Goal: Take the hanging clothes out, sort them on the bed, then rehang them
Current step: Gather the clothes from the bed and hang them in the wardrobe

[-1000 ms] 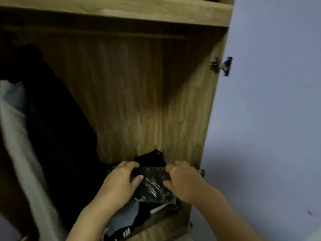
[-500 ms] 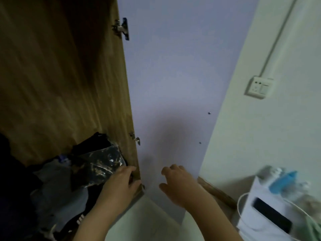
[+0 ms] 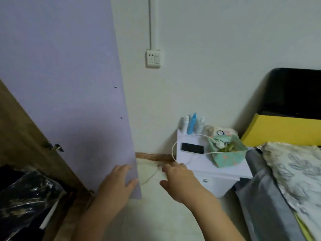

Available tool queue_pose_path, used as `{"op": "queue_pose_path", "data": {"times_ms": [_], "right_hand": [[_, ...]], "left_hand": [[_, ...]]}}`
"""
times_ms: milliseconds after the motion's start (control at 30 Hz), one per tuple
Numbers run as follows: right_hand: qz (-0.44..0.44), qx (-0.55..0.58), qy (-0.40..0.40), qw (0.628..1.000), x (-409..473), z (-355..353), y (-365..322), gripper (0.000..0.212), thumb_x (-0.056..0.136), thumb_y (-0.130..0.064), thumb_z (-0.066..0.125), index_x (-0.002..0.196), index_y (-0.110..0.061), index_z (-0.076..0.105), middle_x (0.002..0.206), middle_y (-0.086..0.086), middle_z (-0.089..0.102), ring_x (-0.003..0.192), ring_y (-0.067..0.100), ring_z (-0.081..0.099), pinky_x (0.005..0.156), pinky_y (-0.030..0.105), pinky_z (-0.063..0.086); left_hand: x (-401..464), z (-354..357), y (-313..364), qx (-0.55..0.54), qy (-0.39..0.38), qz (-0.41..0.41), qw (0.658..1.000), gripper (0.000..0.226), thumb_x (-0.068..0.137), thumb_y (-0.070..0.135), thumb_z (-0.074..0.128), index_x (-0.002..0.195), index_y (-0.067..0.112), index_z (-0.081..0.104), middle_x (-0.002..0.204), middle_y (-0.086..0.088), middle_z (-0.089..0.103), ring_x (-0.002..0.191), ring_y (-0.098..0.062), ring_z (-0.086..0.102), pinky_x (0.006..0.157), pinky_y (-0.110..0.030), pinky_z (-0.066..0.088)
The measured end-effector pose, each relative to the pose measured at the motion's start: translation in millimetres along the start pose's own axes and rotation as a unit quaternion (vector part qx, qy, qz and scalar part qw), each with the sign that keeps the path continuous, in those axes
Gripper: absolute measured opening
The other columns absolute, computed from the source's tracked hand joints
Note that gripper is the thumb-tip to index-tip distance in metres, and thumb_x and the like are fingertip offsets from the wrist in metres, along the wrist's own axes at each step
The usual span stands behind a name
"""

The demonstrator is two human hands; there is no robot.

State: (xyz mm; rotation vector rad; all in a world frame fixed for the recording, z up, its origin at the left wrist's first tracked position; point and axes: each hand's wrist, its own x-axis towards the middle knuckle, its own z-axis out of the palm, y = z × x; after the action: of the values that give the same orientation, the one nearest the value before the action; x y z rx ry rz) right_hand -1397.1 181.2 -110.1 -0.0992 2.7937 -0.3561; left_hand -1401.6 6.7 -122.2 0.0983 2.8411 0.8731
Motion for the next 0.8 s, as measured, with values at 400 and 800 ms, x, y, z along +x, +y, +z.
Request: {"op": "queue_pose_path", "data": {"times_ms": [400,800], "right_hand": [[0.238,0.059,0.025,0.969,-98,-6,165,0.042,0.097,-0.032,0.044,0.133,-0.012,0.04,0.134,0.014,0.042,0.124,0.033,0.038,0.1,0.043,0.035],[0.386,0.111,0.049,0.914,-217,-18,380,0.041,0.094,-0.027,0.045,0.132,-0.011,0.041,0.135,0.014,0.042,0.126,0.033,0.038,0.101,0.041,0.034]], "left_hand": [[18,105,144,0.068,-0.134,0.183,0.971,0.043,0.091,0.032,0.054,0.132,0.022,0.043,0.135,0.002,0.044,0.121,-0.016,0.047,0.096,-0.026,0.038],[2,253,347,0.116,-0.234,0.301,0.917,0.045,0.095,0.035,0.046,0.137,0.024,0.034,0.141,0.003,0.037,0.128,-0.015,0.04,0.1,-0.024,0.032]]}}
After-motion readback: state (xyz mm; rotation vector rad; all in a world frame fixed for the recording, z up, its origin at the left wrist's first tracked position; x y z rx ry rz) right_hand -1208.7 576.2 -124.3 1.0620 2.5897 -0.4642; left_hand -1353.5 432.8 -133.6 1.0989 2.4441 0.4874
